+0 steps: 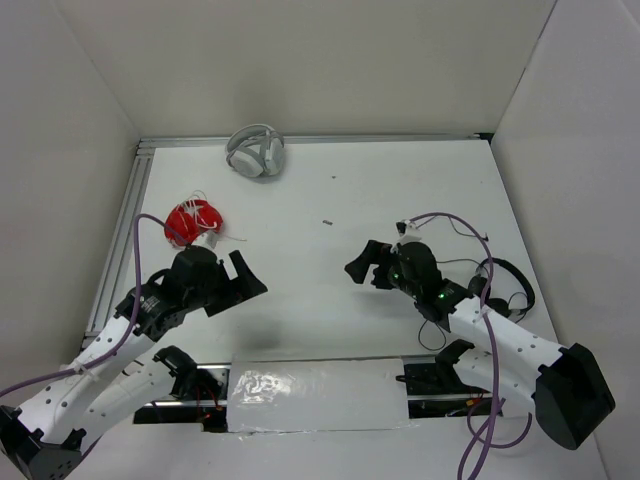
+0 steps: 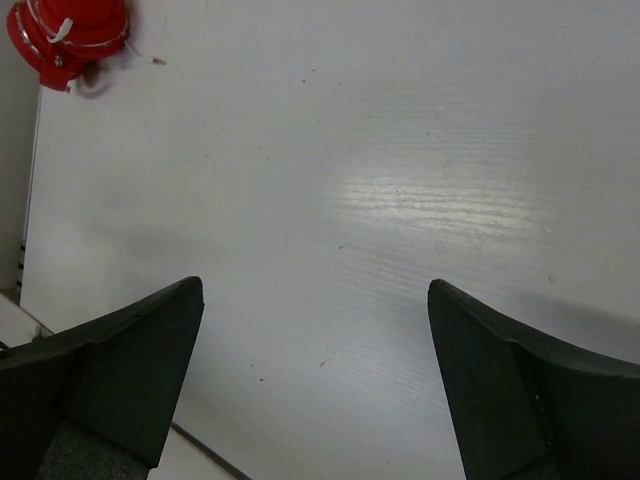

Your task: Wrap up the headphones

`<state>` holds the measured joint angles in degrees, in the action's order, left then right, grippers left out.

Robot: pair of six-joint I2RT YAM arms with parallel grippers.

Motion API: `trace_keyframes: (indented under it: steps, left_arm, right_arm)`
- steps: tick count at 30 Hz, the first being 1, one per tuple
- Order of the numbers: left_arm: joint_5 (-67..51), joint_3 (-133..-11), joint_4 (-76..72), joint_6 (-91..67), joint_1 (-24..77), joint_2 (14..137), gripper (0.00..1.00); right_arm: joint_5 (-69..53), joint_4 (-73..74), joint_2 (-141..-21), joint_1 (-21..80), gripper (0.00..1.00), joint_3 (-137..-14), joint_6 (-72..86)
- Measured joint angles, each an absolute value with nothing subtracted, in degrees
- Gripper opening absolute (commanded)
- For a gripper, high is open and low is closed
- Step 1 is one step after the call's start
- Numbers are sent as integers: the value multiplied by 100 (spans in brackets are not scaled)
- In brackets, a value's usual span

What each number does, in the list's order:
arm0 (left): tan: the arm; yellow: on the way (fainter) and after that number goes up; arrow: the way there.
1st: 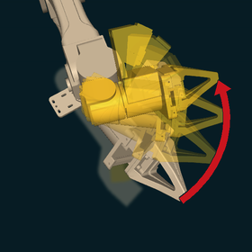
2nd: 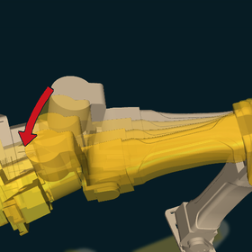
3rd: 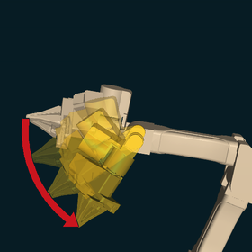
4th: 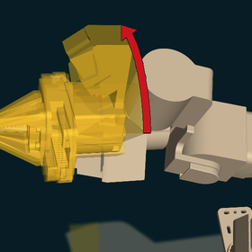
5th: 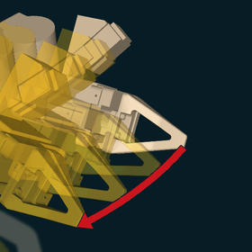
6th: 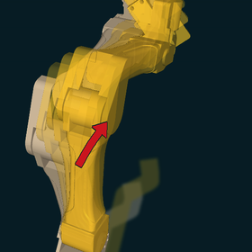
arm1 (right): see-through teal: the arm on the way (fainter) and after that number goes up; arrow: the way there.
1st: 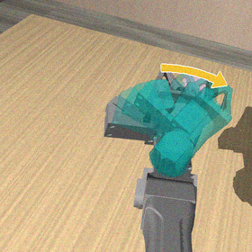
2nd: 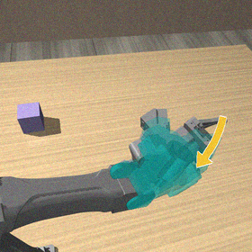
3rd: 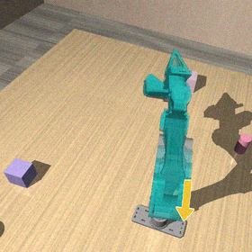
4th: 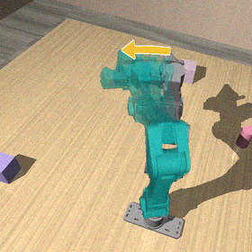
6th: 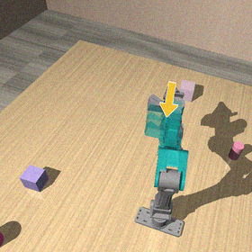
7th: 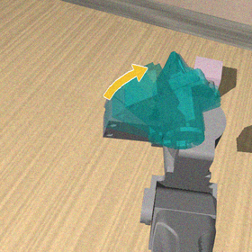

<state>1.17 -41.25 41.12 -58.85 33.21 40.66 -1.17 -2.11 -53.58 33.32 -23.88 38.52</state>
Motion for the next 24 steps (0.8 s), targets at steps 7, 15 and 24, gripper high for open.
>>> trace_keyframes:
  steps: [7,15,24]
  left_arm:
    - [117,-4123,4104,-5874,3321,4066,99]
    - [75,-4099,3931,-5822,3321,4160,99]
    - [54,-4088,3623,-5531,3321,4407,99]
  right_arm:
    - [558,314,-5417,3173,99,-2543,4180]
    - [967,1927,-5186,635,98,-2985,4917]
    - [786,3107,-4604,-3055,100,-3105,4694]
